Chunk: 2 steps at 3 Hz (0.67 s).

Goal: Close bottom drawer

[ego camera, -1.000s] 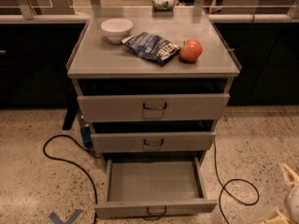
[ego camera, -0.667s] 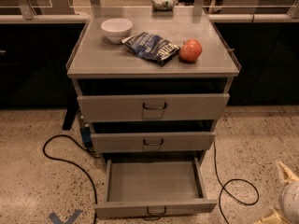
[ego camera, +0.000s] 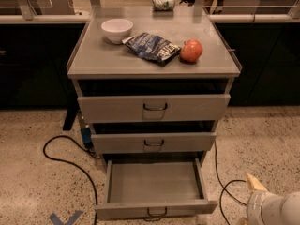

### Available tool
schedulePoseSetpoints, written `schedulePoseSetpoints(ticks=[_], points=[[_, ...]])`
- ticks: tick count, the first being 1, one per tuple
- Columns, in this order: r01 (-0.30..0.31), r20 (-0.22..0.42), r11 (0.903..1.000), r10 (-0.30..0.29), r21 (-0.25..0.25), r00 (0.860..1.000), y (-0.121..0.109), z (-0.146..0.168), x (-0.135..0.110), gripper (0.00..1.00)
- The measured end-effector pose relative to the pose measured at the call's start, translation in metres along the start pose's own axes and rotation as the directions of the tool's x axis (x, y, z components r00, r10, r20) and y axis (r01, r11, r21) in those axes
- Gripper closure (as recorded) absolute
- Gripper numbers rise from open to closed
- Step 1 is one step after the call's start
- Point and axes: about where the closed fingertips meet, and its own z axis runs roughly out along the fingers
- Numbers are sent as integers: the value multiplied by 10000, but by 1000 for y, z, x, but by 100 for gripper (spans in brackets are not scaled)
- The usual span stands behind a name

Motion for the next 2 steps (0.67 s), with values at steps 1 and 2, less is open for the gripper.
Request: schedulePoseSetpoints(ticks=[1,2], points=[[-23,-66,10000,23,79,10000,0,6,1,0],[-368,-465,9971,399,671,9981,-25,28,16,0]])
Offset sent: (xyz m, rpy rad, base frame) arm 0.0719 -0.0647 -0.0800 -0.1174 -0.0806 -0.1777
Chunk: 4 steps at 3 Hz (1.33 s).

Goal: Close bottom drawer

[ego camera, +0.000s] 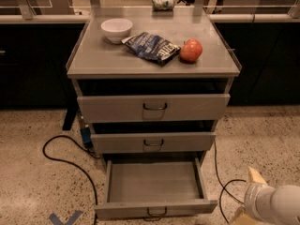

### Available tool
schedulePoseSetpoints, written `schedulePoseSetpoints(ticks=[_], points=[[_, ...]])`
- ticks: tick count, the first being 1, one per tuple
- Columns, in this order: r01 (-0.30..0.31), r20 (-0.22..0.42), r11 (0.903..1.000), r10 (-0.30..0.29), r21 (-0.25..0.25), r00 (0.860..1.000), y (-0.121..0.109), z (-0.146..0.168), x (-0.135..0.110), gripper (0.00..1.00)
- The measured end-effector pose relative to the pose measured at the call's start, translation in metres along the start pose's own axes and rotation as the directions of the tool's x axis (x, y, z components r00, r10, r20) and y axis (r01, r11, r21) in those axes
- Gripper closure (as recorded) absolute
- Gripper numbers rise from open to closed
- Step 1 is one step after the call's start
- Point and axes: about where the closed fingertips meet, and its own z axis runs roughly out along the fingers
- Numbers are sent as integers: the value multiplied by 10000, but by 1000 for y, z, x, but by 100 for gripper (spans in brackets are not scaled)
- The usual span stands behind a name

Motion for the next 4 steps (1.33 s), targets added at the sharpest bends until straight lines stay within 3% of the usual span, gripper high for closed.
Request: schedulePoseSetpoints(ticks=[1,3,4], points=[[16,-861,9959,62,903,9963,-45,45,19,0],[21,-1221,9960,89,894,9925,-43,59,32,0],[769,-1090,9948,-694,665,9916,-40,64,35,0]])
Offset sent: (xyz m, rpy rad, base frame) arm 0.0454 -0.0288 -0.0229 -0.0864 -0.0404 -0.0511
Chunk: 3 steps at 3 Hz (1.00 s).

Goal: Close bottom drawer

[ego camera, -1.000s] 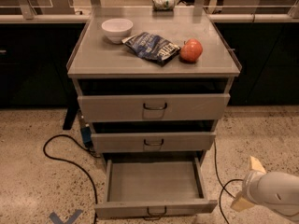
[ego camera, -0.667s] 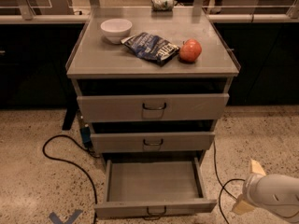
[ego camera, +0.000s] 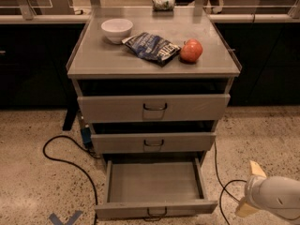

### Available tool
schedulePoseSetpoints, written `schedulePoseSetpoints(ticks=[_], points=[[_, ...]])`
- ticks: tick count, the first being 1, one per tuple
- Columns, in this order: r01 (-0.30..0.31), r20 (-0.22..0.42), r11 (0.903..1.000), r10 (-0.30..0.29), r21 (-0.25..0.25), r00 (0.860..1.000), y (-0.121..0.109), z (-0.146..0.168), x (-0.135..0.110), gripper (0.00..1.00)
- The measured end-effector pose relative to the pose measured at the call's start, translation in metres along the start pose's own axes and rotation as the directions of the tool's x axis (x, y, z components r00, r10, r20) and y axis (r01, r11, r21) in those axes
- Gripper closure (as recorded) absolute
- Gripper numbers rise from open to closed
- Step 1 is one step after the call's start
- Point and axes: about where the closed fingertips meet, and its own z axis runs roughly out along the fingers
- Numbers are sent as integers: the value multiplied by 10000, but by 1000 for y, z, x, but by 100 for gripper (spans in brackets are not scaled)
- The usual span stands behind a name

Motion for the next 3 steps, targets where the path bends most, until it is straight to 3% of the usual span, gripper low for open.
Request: schedulePoseSetpoints(ticks=[1,2,3], points=[[859,200,9959,-854,-270,9961,12,11,3,0],[894,322,9954,-883,-345,9956,13,17,-1,0],[660,895,9967,-616,-476,9941,20,52,-14,0]])
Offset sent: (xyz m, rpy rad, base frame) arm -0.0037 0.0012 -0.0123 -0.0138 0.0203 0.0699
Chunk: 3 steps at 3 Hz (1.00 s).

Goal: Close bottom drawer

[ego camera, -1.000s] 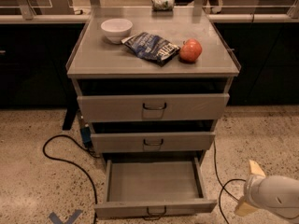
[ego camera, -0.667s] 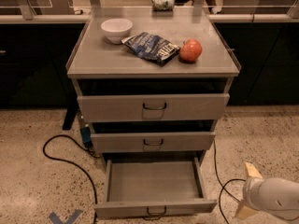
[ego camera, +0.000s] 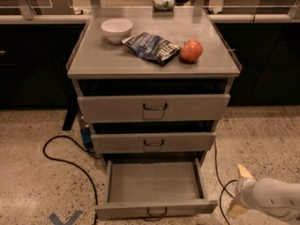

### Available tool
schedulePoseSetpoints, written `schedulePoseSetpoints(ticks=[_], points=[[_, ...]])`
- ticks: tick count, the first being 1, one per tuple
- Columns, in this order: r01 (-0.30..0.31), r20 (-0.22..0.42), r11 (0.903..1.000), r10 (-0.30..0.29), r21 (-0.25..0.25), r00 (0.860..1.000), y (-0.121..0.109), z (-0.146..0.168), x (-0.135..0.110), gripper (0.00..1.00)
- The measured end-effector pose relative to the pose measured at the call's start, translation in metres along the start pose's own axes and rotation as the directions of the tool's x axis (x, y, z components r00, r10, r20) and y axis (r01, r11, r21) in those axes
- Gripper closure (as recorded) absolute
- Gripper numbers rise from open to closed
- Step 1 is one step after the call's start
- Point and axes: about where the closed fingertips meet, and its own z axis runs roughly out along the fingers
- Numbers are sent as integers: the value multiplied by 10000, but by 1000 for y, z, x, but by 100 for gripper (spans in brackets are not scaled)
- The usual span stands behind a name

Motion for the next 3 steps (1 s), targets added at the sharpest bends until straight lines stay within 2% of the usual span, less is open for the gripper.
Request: schedulePoseSetpoints(ticks=[1,2,3], points=[[-667,602,9971,689,-378,9958,19,65,-19,0],[-846,728,9891,938,-1202,9929,50,120,-35,0],[-880,699,9861,986,-1408,9927,62,129,-34,0]])
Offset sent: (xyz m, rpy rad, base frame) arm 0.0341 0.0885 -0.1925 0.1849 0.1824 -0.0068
